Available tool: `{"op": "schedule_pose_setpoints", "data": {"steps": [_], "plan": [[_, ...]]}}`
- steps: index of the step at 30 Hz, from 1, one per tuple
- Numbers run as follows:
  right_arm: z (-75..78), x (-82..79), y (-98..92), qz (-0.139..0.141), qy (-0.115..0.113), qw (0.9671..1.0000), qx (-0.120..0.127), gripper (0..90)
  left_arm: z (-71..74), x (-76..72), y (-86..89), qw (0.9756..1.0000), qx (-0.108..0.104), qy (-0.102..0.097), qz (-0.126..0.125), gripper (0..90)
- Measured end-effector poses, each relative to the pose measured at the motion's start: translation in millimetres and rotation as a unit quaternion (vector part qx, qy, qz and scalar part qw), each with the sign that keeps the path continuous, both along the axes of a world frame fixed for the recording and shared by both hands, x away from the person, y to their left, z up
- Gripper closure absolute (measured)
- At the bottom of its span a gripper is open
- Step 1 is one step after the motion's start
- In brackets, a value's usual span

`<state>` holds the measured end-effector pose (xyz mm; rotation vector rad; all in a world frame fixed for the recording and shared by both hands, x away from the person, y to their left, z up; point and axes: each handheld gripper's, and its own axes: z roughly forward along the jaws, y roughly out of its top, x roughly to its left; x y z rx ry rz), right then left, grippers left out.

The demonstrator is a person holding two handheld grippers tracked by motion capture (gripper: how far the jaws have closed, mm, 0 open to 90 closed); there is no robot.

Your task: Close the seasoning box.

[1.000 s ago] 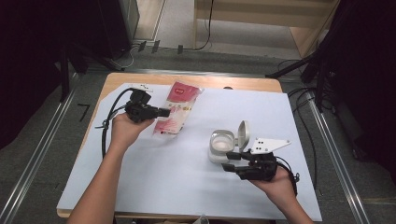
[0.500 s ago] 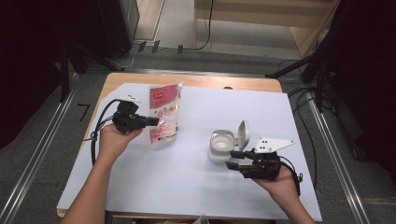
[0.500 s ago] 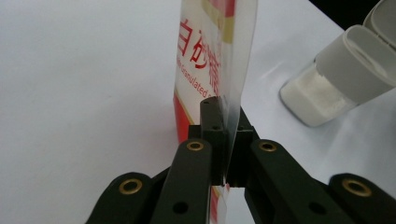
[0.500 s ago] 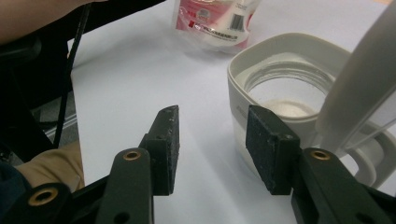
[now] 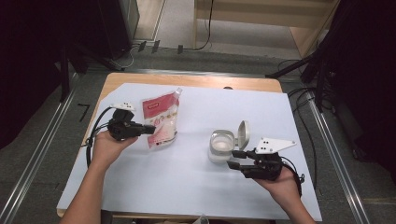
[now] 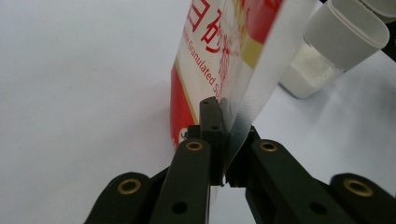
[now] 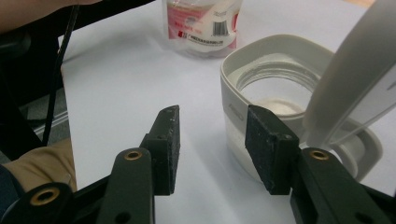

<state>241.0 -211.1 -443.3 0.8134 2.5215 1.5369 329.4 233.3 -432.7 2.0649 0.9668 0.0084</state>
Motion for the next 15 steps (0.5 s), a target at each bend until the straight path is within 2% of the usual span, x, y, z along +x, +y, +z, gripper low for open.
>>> {"op": "schedule_pose_setpoints", "data": {"steps": [5, 7, 8, 10, 11, 14, 15], "plan": [[1.1, -1.0, -3.8, -0.007, -0.003, 1.0000, 0.001, 55.9, -2.2, -1.6, 4.7, 1.0000, -0.002, 0.003, 0.004, 87.3], [1.3, -0.8, -4.7, -0.010, -0.002, 1.0000, 0.000, 56.0, -3.6, -1.7, 5.5, 0.9999, -0.009, 0.006, 0.003, 86.6], [1.2, -0.6, -4.8, -0.010, -0.002, 1.0000, 0.000, 56.1, -4.0, -2.1, 5.8, 1.0000, -0.008, 0.003, 0.001, 86.4], [0.7, 0.0, -5.0, -0.011, -0.002, 0.9999, 0.000, 56.1, -4.7, -3.8, 6.3, 0.9999, -0.010, 0.008, -0.003, 85.5], [0.3, 0.3, -5.1, -0.010, -0.002, 0.9999, -0.002, 56.1, -4.4, -4.7, 6.4, 1.0000, -0.002, 0.004, -0.004, 85.2], [-0.6, 0.9, -5.5, -0.009, -0.002, 0.9999, -0.006, 56.2, -5.7, -6.4, 7.5, 0.9999, -0.006, 0.006, -0.006, 82.1], [-0.9, 1.3, -5.6, -0.009, -0.001, 0.9999, -0.006, 56.2, -5.8, -7.2, 8.0, 1.0000, -0.002, 0.002, -0.006, 81.1]]}}
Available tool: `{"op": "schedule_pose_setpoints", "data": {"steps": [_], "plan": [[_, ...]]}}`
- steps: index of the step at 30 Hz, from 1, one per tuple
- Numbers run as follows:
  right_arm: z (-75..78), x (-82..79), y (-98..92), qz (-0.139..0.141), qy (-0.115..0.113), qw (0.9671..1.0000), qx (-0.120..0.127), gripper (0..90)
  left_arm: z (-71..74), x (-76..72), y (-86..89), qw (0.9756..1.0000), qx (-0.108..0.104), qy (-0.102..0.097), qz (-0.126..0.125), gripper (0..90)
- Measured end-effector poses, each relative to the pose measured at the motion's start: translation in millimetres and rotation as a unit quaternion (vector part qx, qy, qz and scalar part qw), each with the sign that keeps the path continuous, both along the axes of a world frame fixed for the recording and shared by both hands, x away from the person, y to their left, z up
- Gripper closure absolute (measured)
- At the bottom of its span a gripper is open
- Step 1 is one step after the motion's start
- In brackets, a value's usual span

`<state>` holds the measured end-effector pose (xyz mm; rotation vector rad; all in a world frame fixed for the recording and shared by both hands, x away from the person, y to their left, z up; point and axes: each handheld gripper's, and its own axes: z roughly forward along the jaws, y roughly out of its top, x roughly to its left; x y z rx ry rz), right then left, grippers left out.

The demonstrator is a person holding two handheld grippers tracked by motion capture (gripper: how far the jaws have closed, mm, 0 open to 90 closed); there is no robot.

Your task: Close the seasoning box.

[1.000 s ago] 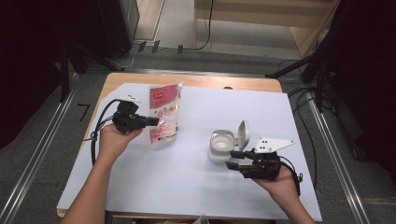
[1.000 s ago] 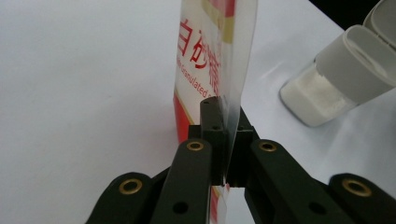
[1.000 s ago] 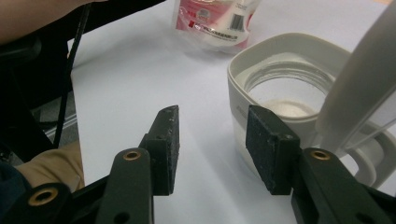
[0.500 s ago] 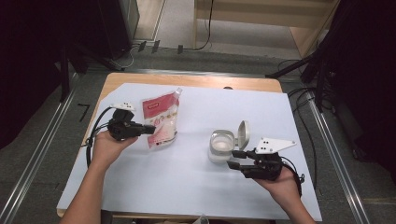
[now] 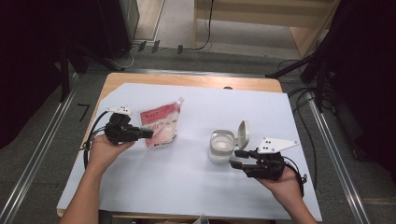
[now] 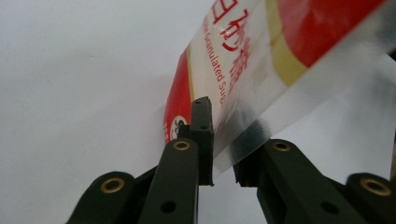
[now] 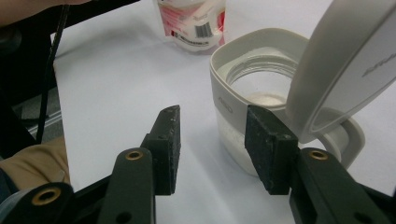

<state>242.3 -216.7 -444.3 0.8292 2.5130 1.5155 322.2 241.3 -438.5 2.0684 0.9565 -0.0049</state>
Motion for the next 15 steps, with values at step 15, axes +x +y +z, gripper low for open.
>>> {"op": "schedule_pose_setpoints", "data": {"steps": [15], "plan": [[1.2, 2.0, -4.7, -0.006, 0.003, 1.0000, 0.004, 56.1, -1.0, -0.8, 5.7, 0.9998, -0.018, 0.003, 0.007, 71.5]]}}
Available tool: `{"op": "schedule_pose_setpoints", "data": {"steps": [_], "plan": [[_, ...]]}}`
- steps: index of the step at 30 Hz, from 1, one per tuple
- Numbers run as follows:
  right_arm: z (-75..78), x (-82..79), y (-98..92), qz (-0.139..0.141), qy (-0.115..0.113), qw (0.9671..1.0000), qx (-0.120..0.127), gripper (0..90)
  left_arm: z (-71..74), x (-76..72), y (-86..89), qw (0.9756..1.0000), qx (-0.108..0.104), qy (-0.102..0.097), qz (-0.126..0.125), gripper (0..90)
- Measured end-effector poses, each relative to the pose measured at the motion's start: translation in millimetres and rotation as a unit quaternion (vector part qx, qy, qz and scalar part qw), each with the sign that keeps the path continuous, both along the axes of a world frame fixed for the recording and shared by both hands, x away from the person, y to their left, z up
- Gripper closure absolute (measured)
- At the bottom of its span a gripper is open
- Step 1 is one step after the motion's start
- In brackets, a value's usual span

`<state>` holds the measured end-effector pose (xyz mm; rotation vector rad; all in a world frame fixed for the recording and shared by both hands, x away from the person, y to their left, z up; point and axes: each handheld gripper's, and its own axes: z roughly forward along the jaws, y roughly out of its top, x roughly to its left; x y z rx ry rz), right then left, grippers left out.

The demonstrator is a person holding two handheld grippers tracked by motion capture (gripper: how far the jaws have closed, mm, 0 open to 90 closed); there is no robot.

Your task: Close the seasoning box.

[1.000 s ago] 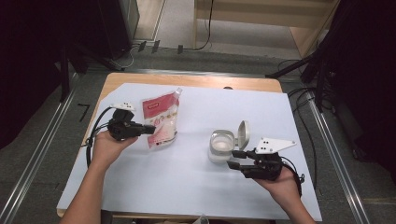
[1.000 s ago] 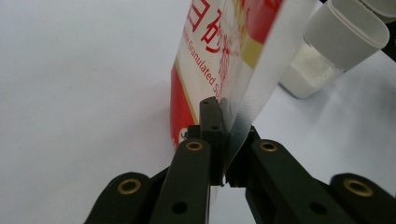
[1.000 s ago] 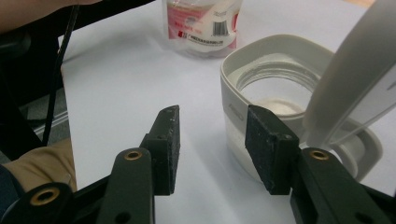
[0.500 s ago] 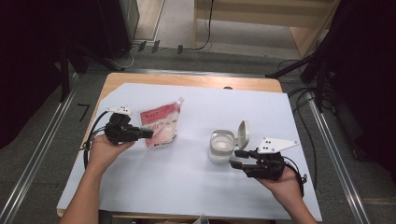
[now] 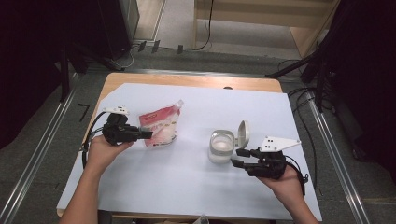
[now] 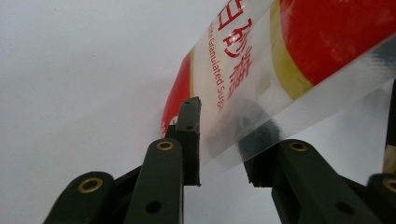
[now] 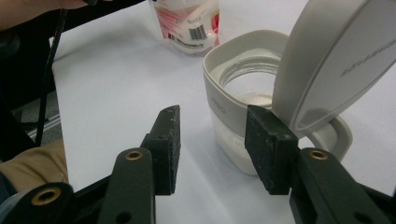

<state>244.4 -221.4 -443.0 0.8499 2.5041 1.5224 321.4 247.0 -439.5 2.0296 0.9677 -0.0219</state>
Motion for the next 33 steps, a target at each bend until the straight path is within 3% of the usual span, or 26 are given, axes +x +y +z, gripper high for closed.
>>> {"op": "schedule_pose_setpoints", "data": {"steps": [10, 14, 19, 21, 26, 33], "plan": [[2.6, 0.3, -2.3, 0.000, -0.003, 1.0000, 0.003, 57.0, -2.0, -0.5, 5.1, 1.0000, -0.006, -0.001, -0.006, 64.8], [3.7, -1.0, -2.5, 0.007, -0.003, 1.0000, 0.004, 57.1, -2.9, -1.0, 4.0, 0.9998, 0.003, -0.013, -0.012, 61.7], [6.3, -2.5, -6.7, 0.012, -0.001, 0.9999, 0.003, 59.3, -1.3, -2.7, 5.6, 0.9998, -0.006, -0.019, -0.009, 57.3], [7.0, -3.4, -9.5, 0.012, 0.002, 0.9999, 0.003, 61.7, 0.3, -3.6, 5.8, 0.9998, 0.001, -0.017, -0.010, 53.7], [11.5, -5.4, -18.8, 0.013, 0.020, 0.9997, 0.002, 73.5, 4.9, -7.5, 5.0, 0.9991, -0.004, -0.039, -0.016, 45.7], [15.2, -1.0, -31.1, -0.004, 0.026, 0.9996, -0.002, 86.9, 5.1, -9.4, 8.1, 0.9991, 0.003, -0.042, -0.009, 44.6]]}}
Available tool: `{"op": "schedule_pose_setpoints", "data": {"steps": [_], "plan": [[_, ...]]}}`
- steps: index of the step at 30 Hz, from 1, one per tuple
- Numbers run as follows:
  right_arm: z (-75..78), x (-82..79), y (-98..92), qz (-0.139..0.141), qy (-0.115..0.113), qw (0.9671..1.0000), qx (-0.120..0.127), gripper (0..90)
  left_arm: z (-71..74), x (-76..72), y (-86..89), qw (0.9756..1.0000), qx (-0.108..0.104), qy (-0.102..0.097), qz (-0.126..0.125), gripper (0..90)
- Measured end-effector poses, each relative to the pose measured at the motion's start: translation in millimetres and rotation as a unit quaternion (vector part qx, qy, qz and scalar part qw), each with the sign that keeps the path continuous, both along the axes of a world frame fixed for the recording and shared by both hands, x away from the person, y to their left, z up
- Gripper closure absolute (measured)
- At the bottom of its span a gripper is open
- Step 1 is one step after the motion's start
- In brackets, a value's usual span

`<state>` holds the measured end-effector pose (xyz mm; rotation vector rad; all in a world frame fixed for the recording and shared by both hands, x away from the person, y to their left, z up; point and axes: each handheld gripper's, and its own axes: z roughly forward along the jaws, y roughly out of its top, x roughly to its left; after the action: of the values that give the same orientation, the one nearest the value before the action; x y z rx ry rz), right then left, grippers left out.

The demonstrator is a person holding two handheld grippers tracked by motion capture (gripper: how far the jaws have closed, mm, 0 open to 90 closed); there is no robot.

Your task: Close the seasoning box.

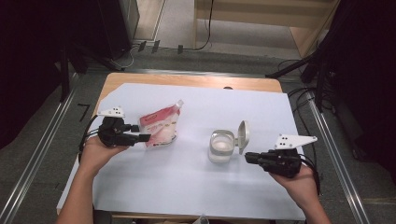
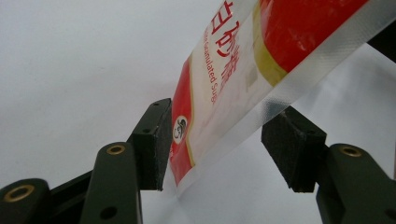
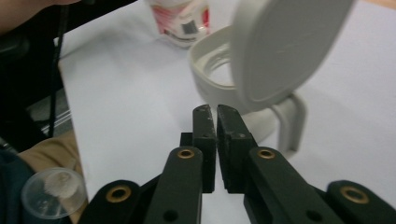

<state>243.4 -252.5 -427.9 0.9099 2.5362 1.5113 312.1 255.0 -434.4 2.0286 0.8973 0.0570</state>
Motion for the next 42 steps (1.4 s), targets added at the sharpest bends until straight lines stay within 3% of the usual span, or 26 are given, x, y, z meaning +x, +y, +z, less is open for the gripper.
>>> {"op": "schedule_pose_setpoints", "data": {"steps": [4, 6, 13, 17, 27, 29, 33, 42], "plan": [[0.1, 7.9, -10.6, -0.036, 0.005, 0.9993, 0.004, 90.0, 0.4, 0.5, 1.0, 1.0000, -0.002, 0.006, 0.002, 44.0], [1.0, 13.2, -14.3, -0.054, 0.008, 0.9985, 0.012, 90.0, 0.8, -0.6, 1.0, 1.0000, 0.003, -0.001, 0.004, 43.6], [2.0, 30.4, -18.1, -0.077, 0.011, 0.9968, 0.017, 90.0, 0.9, -1.7, 2.1, 1.0000, 0.003, -0.001, 0.007, 42.5], [0.7, 40.2, -16.3, -0.083, 0.018, 0.9961, 0.023, 90.0, 3.9, -2.5, 0.5, 0.9999, 0.006, -0.013, 0.001, 42.1], [7.3, 57.9, -8.1, -0.091, 0.024, 0.9953, 0.024, 90.0, 3.3, -2.9, 2.1, 0.9999, 0.008, -0.010, 0.004, 42.7], [7.7, 60.4, -6.4, -0.093, 0.026, 0.9950, 0.025, 90.0, 2.8, -2.2, 3.2, 0.9998, 0.017, -0.011, 0.002, 42.9], [7.7, 64.3, -4.9, -0.093, 0.029, 0.9949, 0.023, 90.0, 2.4, -1.9, 4.1, 0.9999, 0.010, -0.003, 0.006, 42.8], [8.5, 66.4, 8.6, -0.081, 0.026, 0.9962, 0.018, 89.8, 2.5, -1.9, 6.7, 0.9999, 0.005, -0.007, 0.008, 42.8]]}}
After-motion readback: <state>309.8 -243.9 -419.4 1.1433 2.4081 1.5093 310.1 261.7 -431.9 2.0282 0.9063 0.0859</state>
